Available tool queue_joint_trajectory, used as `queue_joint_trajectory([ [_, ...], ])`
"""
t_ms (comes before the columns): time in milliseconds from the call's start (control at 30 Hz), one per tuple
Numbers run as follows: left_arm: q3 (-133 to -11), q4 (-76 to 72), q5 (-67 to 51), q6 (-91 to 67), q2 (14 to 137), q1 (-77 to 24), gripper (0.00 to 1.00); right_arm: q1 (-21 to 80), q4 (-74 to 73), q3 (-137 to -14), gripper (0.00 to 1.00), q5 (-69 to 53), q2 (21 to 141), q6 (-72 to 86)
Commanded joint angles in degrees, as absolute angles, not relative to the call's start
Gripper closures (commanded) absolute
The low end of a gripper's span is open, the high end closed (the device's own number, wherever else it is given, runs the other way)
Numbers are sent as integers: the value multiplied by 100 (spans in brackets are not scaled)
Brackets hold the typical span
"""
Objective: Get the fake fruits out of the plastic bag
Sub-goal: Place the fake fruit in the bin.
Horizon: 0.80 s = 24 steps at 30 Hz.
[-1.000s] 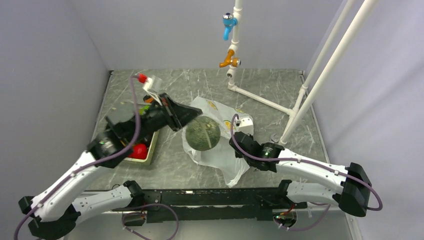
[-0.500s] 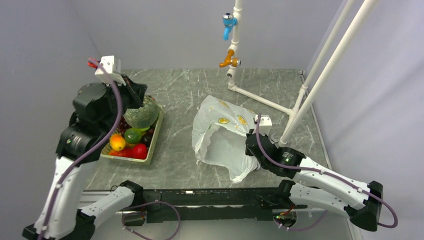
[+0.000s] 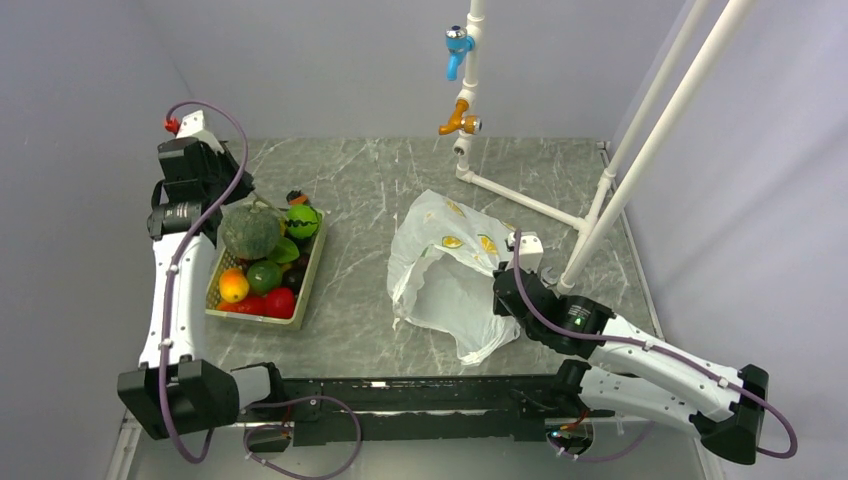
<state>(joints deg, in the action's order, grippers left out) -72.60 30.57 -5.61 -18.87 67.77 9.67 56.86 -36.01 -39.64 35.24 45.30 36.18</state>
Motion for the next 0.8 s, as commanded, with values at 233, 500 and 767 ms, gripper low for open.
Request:
queue_joint_trajectory([
  [233, -6441, 1623, -1401, -1785, 7071, 1088, 100, 5669, -3557, -4307, 100, 3472, 4796, 3381],
  [500, -6076, 2553, -44, -1917, 6411, 1000, 100, 5669, -3467, -4348, 100, 3418, 5013, 3364],
  [767, -5682, 2032, 180, -1780, 5729, 795, 97, 5669, -3444, -4332, 100, 3288, 5080, 3447],
])
